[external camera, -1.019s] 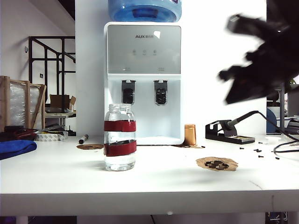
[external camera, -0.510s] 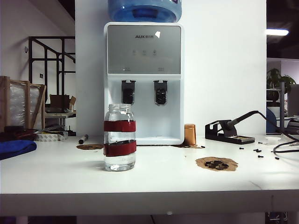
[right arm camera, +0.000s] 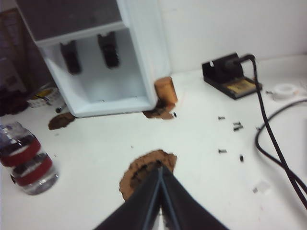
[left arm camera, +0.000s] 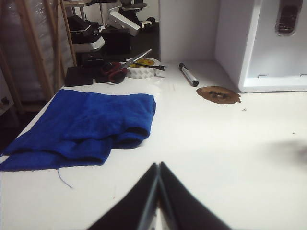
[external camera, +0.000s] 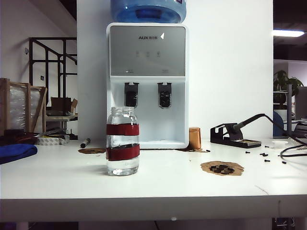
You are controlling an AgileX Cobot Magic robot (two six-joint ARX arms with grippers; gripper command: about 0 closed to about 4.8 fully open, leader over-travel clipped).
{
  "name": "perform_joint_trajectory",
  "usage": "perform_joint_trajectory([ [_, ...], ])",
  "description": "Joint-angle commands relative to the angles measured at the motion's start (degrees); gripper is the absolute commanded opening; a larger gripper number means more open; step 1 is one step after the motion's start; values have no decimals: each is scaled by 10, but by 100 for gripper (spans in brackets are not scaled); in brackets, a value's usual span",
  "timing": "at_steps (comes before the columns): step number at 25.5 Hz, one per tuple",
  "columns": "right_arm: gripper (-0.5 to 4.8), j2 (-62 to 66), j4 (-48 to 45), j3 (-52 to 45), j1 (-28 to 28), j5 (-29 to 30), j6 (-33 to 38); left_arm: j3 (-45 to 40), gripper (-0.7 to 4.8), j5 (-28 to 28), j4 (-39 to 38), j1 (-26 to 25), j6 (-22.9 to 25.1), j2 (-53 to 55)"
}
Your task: Pick up the water bottle with two loops of red belts, then reach the front water dispenser and gently press the gray-black baffle horizontally to get a little water.
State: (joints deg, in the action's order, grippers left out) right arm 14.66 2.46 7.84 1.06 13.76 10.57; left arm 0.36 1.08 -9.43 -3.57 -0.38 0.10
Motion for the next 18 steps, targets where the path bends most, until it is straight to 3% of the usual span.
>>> perform_joint_trajectory([
  [1,-5,-33,35,-17,-17,4,3,-1,-4,0,1,-1,3,-1],
  [18,-4,-145,37,-81,-19,1,-1,-1,-4,0,1,-1,3,-1],
])
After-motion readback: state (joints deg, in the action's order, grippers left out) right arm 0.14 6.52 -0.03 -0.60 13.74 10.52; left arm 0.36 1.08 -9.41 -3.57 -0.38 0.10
